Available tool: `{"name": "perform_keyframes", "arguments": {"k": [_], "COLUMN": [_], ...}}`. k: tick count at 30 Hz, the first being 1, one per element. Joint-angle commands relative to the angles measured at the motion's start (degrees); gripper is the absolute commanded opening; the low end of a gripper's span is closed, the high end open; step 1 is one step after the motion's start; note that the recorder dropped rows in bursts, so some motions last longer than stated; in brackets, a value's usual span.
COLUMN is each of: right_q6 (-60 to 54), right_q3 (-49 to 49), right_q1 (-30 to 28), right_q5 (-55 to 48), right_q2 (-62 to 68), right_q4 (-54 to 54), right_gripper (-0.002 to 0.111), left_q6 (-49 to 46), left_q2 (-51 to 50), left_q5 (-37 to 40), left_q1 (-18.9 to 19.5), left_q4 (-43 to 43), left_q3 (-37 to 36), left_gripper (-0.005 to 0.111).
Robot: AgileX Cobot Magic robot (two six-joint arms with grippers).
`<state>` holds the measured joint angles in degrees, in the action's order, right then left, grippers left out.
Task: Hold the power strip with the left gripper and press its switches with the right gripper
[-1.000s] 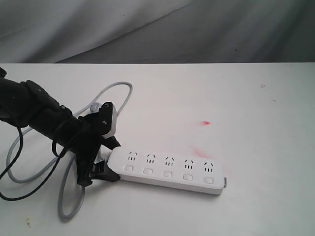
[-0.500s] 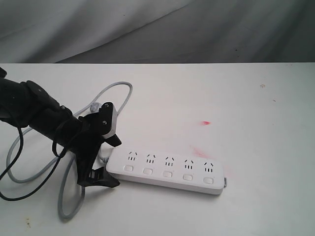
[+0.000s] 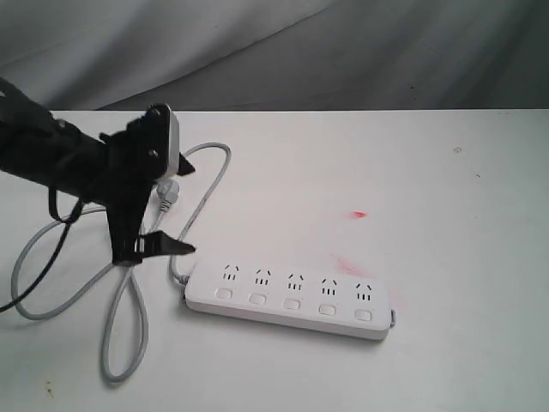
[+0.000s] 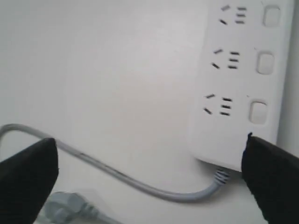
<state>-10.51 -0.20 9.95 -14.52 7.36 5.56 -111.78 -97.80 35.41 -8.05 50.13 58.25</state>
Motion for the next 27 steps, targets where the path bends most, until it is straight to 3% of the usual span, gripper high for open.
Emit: {"name": "perform_keyframes", "arguments": {"k": [1,4,7,14,22,27], "right_q6": [0.0,0.0,0.0,0.0,0.0,0.0], "right_q3": [0.2,0.2,0.2,0.2,0.2,0.2], "right_q1": [-0.4,-0.4,-0.4,-0.4,-0.4,-0.4], "right_q5": [0.2,0.2,0.2,0.2,0.2,0.2], "right_q2": [-0.2,-0.2,-0.2,-0.2,-0.2,-0.2], "right_q4": [-0.7,-0.7,-0.7,-0.7,-0.7,-0.7], "right_gripper": [0.000,0.000,0.000,0.000,0.000,0.000], "left_q6": [6.8,12.9,17.4,26.9,33.8,33.8], "left_q2": [10.1,16.6,21.9,30.0,31.8,31.8], "left_q5": [-1.5,-1.5,-0.6,7.4,22.7,24.7], "left_q1": [0.0,0.0,0.0,0.0,0.0,0.0], "left_q4": [0.3,0.3,0.3,0.0,0.3,-0.2], "left_q3": [0.1,0.1,0.1,0.1,0.1,0.1], "left_gripper": [0.103,0.097,0.077,0.001,0.000,0.000]}}
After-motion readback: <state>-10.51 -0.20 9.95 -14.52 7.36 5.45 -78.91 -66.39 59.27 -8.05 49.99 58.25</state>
